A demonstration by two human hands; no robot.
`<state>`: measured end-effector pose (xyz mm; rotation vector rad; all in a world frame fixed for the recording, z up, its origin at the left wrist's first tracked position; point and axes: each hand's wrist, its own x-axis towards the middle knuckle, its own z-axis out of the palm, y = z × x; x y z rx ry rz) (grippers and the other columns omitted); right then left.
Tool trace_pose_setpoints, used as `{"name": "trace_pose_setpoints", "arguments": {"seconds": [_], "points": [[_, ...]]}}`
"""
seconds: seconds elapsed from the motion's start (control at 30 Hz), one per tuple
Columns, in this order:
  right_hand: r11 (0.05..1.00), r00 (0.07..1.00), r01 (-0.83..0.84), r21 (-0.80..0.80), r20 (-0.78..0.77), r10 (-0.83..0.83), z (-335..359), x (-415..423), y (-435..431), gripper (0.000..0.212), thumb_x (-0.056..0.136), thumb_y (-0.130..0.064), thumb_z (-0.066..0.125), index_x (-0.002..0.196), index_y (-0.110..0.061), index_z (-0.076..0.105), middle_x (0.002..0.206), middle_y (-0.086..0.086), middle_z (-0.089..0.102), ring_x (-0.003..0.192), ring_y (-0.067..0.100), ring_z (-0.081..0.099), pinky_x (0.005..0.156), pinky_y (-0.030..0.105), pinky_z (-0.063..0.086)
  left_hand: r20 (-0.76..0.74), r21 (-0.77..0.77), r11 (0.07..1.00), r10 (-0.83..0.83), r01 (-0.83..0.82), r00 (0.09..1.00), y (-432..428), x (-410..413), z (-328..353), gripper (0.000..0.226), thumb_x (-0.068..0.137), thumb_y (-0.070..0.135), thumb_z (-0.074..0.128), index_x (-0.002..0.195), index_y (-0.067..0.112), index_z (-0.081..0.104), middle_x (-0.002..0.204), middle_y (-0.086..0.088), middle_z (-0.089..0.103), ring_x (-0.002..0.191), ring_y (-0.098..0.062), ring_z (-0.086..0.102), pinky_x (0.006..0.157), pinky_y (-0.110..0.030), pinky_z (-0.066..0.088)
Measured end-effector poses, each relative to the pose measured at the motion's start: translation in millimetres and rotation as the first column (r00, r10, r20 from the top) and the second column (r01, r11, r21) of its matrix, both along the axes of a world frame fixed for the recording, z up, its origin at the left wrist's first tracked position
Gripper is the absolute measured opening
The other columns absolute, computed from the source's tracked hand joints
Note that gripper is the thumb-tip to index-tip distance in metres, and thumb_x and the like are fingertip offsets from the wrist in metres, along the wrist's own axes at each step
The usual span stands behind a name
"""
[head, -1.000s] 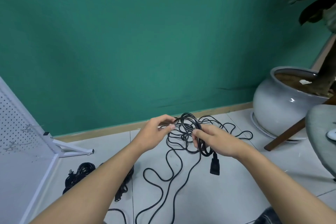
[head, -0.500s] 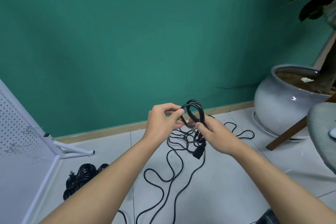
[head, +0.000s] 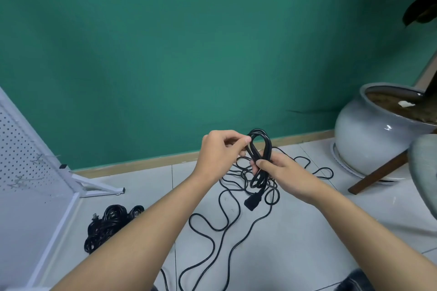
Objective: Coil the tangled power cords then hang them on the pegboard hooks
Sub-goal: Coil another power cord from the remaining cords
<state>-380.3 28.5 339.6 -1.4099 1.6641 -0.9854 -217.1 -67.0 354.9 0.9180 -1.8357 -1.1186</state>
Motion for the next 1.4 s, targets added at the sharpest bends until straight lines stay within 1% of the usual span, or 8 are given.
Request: {"name": "trace_pose_setpoints", "arguments": {"seconds": [0.13,0.37,0.57,0.7,0.8,0.9,1.1,1.4], "points": [[0.995,0.964,0.100,0.011,0.246,-0.100,4,-9,0,0.024,0.106,-0.009,0.046,0.095,-0.012,0.067,0.084,0.002,0.063,0.088,0.019,0.055,0.092,0.041,0.043,0.103,0.187,0.959,-0.233,0.211,0.967,-10,-6,-24,0.026,0.105,0.018,0.048,0.115,0.029,0.070,0.104,0.003,0.076,0.095,-0.015,0.072,0.078,-0.036,0.061],[0.983,0.864,0.182,0.031,0.472,-0.175,8,-29,16,0.022,0.105,-0.005,0.043,0.097,-0.006,0.064,0.078,0.003,0.061,0.084,0.024,0.054,0.087,0.038,0.046,0.515,0.170,0.833,-0.531,0.526,0.673,1,-44,-65,0.058,0.092,-0.005,0.053,0.142,0.024,0.057,0.130,0.010,0.060,0.126,-0.011,0.055,0.108,-0.023,0.041],[0.959,0.743,0.280,0.039,0.625,-0.242,7,-57,36,0.015,0.105,-0.003,0.042,0.104,0.000,0.057,0.077,0.005,0.061,0.079,0.025,0.055,0.089,0.044,0.046,0.570,0.129,0.796,-0.547,0.591,0.613,6,-83,-97,0.022,0.088,0.040,0.061,0.110,0.034,0.061,0.122,0.009,0.069,0.123,-0.014,0.061,0.107,-0.043,0.048],[0.918,0.678,0.394,0.041,0.661,-0.321,6,-70,42,0.018,0.107,-0.005,0.043,0.097,-0.004,0.059,0.080,0.005,0.059,0.074,0.018,0.054,0.082,0.039,0.044,0.544,0.132,0.812,-0.538,0.568,0.643,8,-94,-98,0.018,0.098,0.025,0.065,0.090,0.029,0.050,0.087,0.011,0.067,0.087,-0.011,0.063,0.083,-0.033,0.049],[0.832,0.645,0.549,0.084,0.590,-0.485,2,-82,41,0.021,0.107,-0.012,0.048,0.089,-0.010,0.060,0.081,0.005,0.059,0.068,0.016,0.054,0.068,0.031,0.043,0.558,0.132,0.823,-0.522,0.552,0.645,0,-86,-100,0.019,0.099,0.019,0.064,0.088,0.031,0.054,0.082,0.008,0.071,0.094,-0.019,0.069,0.083,-0.038,0.054],[0.806,0.790,0.586,0.083,0.162,-0.591,-12,-98,40,0.023,0.101,-0.034,0.054,0.092,-0.014,0.062,0.070,0.004,0.061,0.064,0.020,0.059,0.074,0.041,0.047,0.582,0.059,0.831,-0.479,0.553,0.657,-8,-74,-87,0.012,0.097,0.031,0.070,0.088,0.023,0.069,0.085,0.000,0.073,0.086,-0.021,0.066,0.080,-0.036,0.053],[0.929,0.938,0.312,0.199,-0.221,-0.268,-13,-80,32,0.032,0.105,-0.042,0.051,0.101,-0.013,0.065,0.077,-0.003,0.066,0.064,0.014,0.061,0.071,0.035,0.045,0.459,-0.135,0.833,-0.427,0.536,0.779,-7,-48,-37,0.014,0.083,0.032,0.085,0.084,0.020,0.078,0.082,0.006,0.070,0.080,-0.013,0.060,0.072,-0.028,0.048],[0.967,0.989,-0.106,0.230,-0.081,0.127,8,-19,16,0.037,0.108,-0.035,0.050,0.108,-0.001,0.063,0.092,0.002,0.080,0.080,0.015,0.071,0.077,0.026,0.054,0.214,-0.305,0.915,-0.204,0.264,0.955,-11,-5,-11,0.043,0.060,0.021,0.099,0.089,0.019,0.067,0.086,0.006,0.067,0.076,-0.012,0.062,0.071,-0.021,0.052]]}}
